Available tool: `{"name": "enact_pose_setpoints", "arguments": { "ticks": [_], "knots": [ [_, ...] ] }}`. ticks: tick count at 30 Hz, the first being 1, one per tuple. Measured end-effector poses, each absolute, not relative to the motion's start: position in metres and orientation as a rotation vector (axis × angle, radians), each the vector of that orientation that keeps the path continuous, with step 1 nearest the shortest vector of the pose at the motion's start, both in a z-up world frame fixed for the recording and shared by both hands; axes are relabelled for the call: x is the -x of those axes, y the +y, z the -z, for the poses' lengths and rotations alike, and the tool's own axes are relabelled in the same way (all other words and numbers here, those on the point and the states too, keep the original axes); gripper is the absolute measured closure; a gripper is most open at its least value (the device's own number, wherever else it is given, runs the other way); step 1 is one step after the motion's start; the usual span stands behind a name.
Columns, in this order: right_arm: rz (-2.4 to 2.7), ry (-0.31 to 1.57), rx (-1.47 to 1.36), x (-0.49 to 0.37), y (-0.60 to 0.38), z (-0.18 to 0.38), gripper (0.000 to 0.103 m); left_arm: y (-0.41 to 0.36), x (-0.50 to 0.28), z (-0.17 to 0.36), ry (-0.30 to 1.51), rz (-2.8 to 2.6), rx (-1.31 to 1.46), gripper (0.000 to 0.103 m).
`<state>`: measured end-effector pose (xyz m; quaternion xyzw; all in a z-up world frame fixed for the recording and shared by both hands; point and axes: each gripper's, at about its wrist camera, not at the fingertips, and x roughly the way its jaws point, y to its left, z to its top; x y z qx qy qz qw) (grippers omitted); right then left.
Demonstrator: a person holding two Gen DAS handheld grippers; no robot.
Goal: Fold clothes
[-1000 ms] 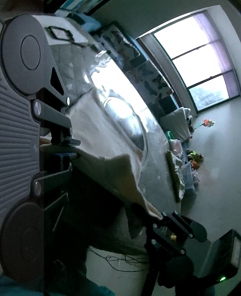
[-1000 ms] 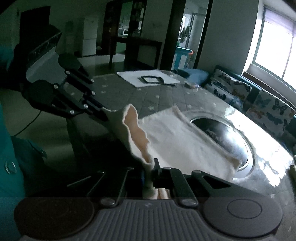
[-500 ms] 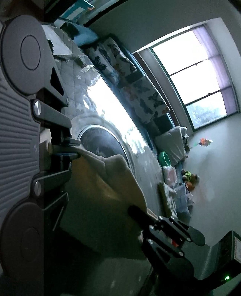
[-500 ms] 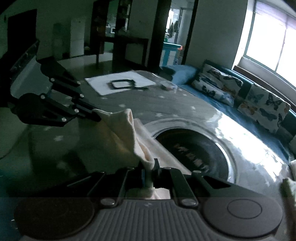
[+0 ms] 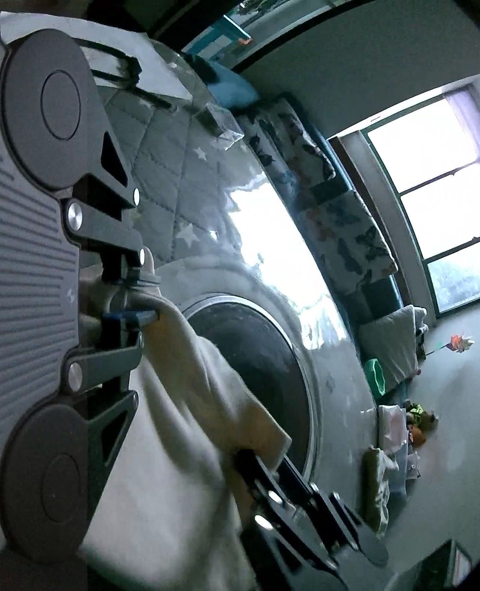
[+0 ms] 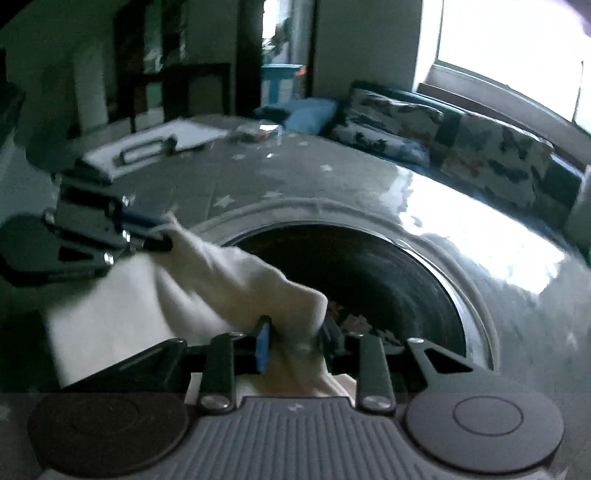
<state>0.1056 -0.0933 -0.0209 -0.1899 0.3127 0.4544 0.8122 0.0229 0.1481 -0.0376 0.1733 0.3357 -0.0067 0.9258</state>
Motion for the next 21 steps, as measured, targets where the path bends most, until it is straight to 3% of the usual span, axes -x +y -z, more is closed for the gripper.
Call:
{"name": "enact_pose_setpoints", "arguments": {
  "ticks": [9, 21],
  "knots": [
    [-0.858, 0.760, 0.111, -0.109, -0.187, 0.016, 0.076, 0.163, -0.020, 0.034, 0.681, -0.056, -0.262, 0.075],
    [-0.818, 0.761, 0.136, -0.108, -0.192, 0.033, 0.077, 0.157, -0.023, 0.039, 0.684, -0.089, -0.269, 0.073]
  ]
}}
